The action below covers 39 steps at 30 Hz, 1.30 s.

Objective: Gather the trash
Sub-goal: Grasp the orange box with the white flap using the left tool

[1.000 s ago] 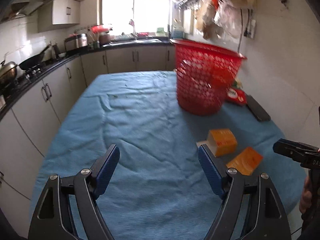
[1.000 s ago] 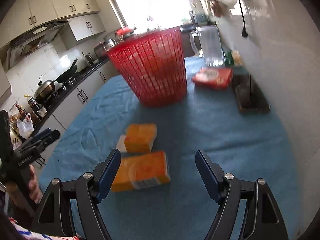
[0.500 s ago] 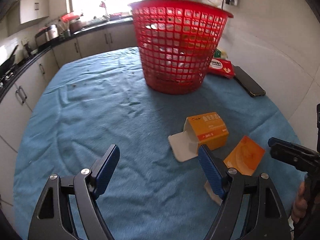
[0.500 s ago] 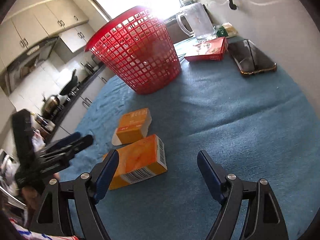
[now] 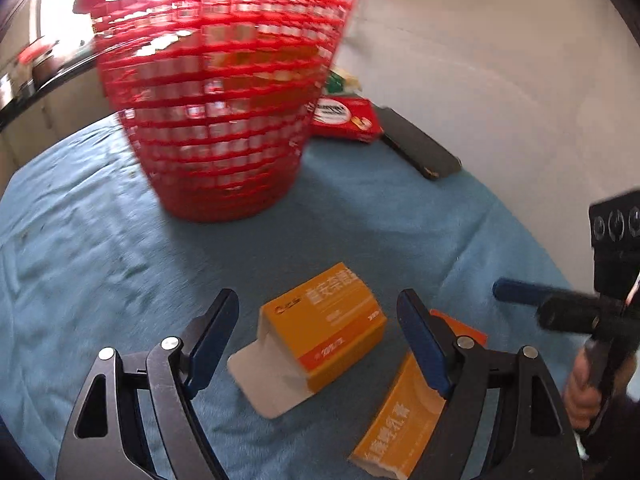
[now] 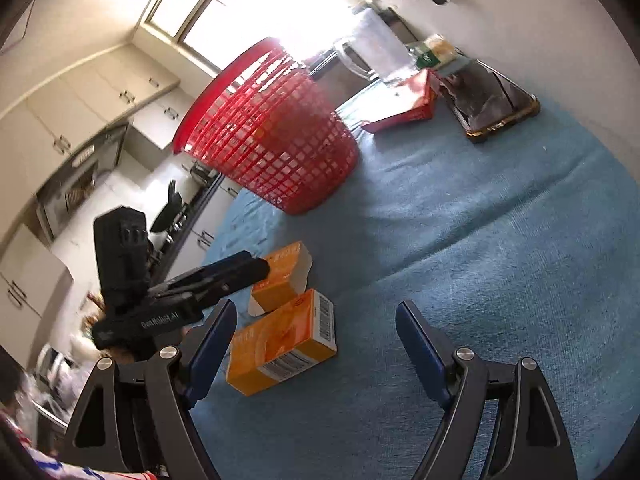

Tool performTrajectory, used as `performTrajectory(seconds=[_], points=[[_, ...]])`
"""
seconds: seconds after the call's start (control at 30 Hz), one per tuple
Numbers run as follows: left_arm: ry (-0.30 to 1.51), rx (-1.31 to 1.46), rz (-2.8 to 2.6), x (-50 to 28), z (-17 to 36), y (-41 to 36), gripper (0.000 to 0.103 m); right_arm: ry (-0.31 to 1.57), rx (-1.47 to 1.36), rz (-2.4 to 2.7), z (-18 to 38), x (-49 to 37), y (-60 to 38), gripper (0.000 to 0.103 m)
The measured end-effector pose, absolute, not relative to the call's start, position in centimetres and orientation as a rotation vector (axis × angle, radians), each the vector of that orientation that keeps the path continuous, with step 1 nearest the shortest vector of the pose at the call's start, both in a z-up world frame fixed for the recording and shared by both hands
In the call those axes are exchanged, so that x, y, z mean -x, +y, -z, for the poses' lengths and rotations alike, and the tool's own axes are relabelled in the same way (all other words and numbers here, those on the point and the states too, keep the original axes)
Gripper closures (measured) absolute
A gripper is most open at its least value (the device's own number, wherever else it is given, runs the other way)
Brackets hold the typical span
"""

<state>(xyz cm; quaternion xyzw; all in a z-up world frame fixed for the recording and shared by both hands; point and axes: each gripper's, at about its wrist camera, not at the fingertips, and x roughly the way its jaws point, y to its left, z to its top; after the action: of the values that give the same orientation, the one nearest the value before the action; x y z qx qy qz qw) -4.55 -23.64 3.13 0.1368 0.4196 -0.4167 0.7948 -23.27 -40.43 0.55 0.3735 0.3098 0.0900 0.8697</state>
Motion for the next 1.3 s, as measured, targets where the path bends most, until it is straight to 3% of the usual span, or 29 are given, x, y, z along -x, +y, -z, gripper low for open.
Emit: performTrajectory(seconds=[0.2,0.27,0.63,1.0,1.3], points=[[0.981,-0.324,0.946,3.8,-1.7,-24.5,0.023,0.637,-0.836,-0.195,-0.2,23.3,-41.2,0.017],[0.992,-0.336,0.95,3.8,-1.3,-24.8,0.036,0.642,-0.825,-0.192,-0.3,23.2,-41.1,0.017],[0.909,-0.325,0.556,5.6,-2.6,-19.3,0.036,0.674,-0.784,-0.172,-0.2,22.8,-40.7,0.017],[1.011,0.079,0.344,8.2,-2.4,-8.7,0.036,0.717,-0.625,-0.141,-1.7,23.5,-38.2,0.017],[0.979,0.134,0.303,10.1,-1.9,-6.1,0.036,0.848,-0.685,-0.245,-0.7,23.1,-34.6,0.017]])
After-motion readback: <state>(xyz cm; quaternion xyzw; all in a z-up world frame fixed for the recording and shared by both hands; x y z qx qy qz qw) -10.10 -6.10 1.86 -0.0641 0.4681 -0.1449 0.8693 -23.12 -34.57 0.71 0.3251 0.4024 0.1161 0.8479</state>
